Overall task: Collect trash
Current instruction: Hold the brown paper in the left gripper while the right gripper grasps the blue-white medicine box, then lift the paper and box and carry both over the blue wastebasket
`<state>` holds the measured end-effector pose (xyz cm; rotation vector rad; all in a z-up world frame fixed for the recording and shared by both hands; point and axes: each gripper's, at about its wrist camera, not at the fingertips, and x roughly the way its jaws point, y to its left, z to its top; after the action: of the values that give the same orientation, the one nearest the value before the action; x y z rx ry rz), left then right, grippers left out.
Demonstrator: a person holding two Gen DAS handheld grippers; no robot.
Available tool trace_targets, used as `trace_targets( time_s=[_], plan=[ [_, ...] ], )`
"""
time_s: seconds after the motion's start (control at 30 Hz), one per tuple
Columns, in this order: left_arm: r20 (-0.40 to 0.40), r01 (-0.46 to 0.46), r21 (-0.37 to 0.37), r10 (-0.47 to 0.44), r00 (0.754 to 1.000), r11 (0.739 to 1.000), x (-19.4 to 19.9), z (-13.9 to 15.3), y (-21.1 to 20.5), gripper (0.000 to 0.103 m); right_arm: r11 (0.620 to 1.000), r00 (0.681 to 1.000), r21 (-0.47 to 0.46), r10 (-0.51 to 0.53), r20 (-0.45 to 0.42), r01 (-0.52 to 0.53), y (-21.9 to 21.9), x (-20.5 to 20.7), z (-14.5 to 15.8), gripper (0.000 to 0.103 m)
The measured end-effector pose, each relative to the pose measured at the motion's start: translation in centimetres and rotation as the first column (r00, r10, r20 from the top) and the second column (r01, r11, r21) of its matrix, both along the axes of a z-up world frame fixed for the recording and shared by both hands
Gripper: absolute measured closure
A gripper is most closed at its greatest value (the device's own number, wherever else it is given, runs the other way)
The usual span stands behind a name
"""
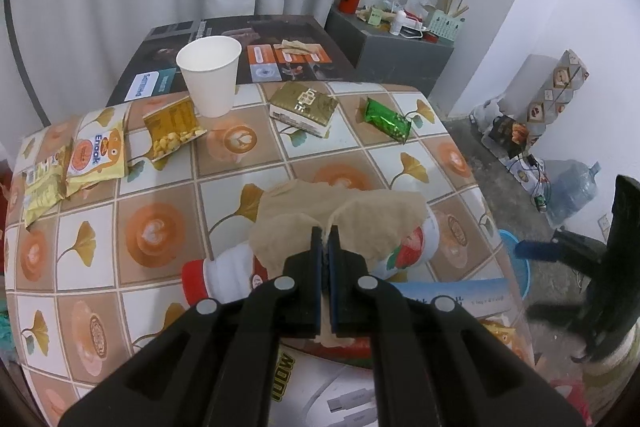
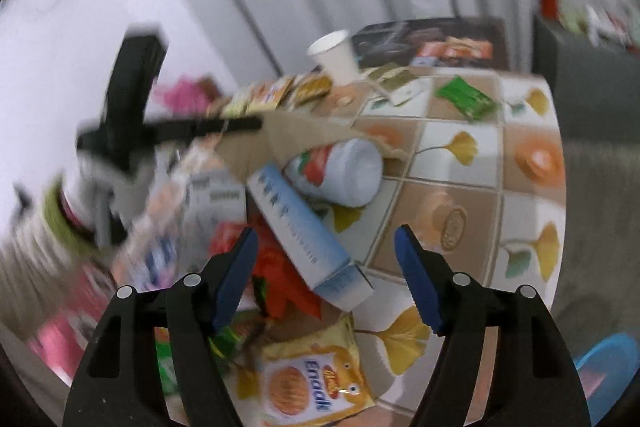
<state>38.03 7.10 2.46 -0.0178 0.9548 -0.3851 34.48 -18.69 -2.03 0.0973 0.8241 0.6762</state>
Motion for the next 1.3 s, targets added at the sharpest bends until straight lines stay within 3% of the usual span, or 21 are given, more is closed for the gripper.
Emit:
trace_targets(
  time_s=[0.13,0.27,0.43,0.67,0.97,1.3],
  plan=[
    [0.003,0.002,0.000,-0.002,1.000,1.000,0.0,0.1,-0.1,0.101,0.990,0.998,-0.132,0.061,0.033,-0.056,2.2,0.4,-1.6,0.043],
    [0.002,0.001,0.002,-0.001,1.000,1.000,0.0,0.1,-0.1,0.101,0.982,0.995,-0.170,0.091,0.027,-0.085,2.4,0.6,-2.3,0.059],
    [0.014,-0.003,-0.001,0.003,1.000,1.000,0.0,0.4,0.0,0.101,0.980,0.994,-0.179,0.098,0.056,-0.087,2.6,0.3,-1.7,0.064],
    [0.076,-0.023,-0.034,0.026,0.997,0.999,-0.7,3.7,0.9,0.101,0.981,0.983,-0.185,0.085,0.161,-0.055,2.8,-1.1,2.0,0.071],
    [0.185,-0.030,-0.052,0.039,0.982,0.998,-4.4,9.7,1.3,0.101,0.987,0.957,-0.158,0.047,0.287,-0.001,2.4,-4.2,7.9,0.075],
    [0.278,0.049,-0.049,-0.033,0.960,0.998,-10.1,15.5,-3.1,0.101,0.990,0.920,-0.109,-0.041,0.390,0.090,-2.5,-10.7,12.8,0.075]
  ],
)
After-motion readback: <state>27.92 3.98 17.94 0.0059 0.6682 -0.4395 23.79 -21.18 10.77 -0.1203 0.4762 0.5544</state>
